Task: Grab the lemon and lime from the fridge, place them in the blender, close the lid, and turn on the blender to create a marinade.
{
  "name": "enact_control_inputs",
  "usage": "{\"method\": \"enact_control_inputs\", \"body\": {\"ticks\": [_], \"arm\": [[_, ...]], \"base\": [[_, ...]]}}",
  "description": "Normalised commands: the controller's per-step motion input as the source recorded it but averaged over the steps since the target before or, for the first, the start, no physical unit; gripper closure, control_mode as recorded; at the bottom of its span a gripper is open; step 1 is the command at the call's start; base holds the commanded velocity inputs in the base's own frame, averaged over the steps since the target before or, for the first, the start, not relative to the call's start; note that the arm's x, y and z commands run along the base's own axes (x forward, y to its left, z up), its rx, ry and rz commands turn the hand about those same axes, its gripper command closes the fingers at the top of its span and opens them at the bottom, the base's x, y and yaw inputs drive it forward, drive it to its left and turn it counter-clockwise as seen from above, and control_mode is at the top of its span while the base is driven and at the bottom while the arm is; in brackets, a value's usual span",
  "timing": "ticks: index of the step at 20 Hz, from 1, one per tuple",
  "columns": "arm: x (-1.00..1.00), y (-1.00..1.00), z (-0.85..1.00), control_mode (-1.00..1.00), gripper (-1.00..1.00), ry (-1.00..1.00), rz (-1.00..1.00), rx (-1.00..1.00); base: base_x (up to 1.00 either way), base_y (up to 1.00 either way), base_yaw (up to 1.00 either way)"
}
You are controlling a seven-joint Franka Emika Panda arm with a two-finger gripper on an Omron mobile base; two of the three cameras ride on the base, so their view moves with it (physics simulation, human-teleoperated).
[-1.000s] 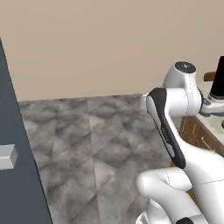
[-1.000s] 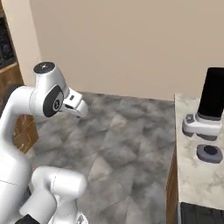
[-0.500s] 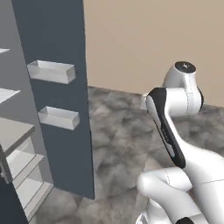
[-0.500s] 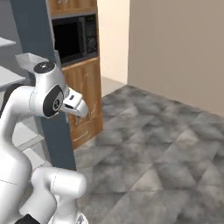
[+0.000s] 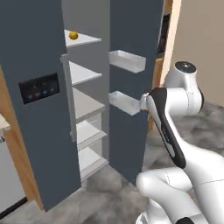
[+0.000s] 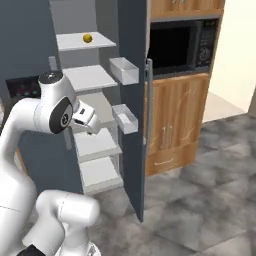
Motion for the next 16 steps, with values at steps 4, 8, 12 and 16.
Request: {"method": "enact_control_inputs", "body": {"ticks": [4, 8, 12, 16], "arm": [[0.0, 0.0, 0.0, 1.0, -1.0, 0.0, 0.0, 0.0], [0.0, 0.0, 0.0, 1.0, -1.0, 0.0, 0.0, 0.0], [0.0, 0.0, 0.0, 1.0, -1.0, 0.0, 0.0, 0.0], [0.0, 0.0, 0.0, 1.0, -1.0, 0.0, 0.0, 0.0]], "base": [[0.65, 0.16, 0.7], [0.95, -0.23, 0.41], [0.72, -0.44, 0.2], [0.33, -0.46, 0.09]]}}
